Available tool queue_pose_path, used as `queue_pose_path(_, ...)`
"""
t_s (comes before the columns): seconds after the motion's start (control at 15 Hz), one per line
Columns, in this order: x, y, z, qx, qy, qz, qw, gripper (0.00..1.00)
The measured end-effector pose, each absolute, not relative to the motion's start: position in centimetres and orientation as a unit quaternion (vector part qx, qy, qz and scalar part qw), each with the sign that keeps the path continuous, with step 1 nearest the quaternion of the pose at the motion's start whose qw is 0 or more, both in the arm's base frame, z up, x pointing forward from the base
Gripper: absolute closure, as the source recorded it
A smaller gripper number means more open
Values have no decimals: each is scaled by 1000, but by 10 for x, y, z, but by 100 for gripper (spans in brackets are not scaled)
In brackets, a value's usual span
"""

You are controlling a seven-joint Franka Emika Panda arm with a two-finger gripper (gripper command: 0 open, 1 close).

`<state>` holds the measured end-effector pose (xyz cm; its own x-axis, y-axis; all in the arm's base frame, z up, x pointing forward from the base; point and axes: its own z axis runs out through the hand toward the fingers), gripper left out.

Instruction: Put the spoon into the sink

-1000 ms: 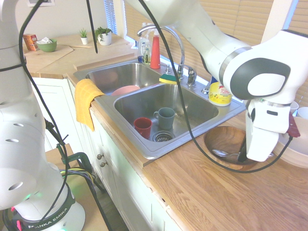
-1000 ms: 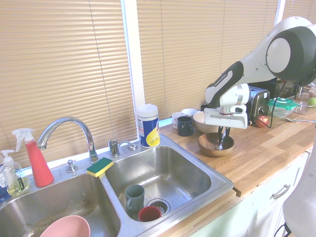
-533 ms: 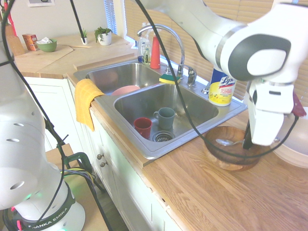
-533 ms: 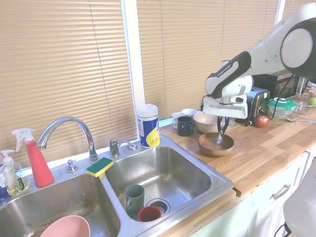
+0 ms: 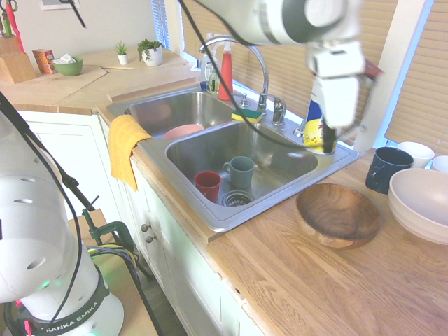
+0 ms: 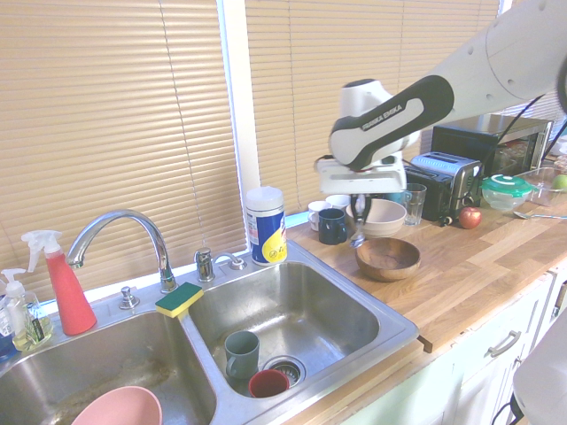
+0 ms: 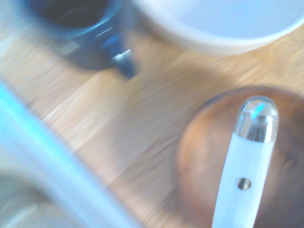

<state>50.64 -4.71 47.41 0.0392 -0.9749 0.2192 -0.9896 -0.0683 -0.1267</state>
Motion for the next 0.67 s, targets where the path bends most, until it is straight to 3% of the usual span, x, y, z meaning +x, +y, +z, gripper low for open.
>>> queue_pose_path(0.67, 480, 107, 432, 753, -614, 198, 128, 100)
